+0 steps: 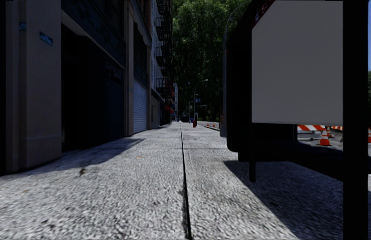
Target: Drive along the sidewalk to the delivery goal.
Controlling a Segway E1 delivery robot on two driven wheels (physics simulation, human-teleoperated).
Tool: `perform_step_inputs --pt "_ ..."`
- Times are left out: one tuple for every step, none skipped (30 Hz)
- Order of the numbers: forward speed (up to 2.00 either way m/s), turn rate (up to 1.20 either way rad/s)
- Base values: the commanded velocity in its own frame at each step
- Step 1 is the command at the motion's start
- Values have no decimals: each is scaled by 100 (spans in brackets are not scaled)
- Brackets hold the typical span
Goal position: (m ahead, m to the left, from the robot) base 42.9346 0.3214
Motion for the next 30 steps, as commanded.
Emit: perform_step_inputs --pt "200 0" --pt "200 0" --pt "200 0" --pt "200 0" --pt "200 0" --pt "200 0" --pt "200 0" --pt "200 0" --pt "200 0" --pt "200 0" --pt "200 5" --pt "200 11" --pt "200 15" --pt "200 15" --pt "200 16" --pt "200 18" --pt "200 19" --pt "200 19" --pt "200 19" --pt "200 0" --pt "200 0" --pt "200 0" --pt "200 0" --pt "200 0" --pt "200 0" --pt "200 0" --pt "200 0" --pt "200 0" --pt "200 0" --pt "200 0"
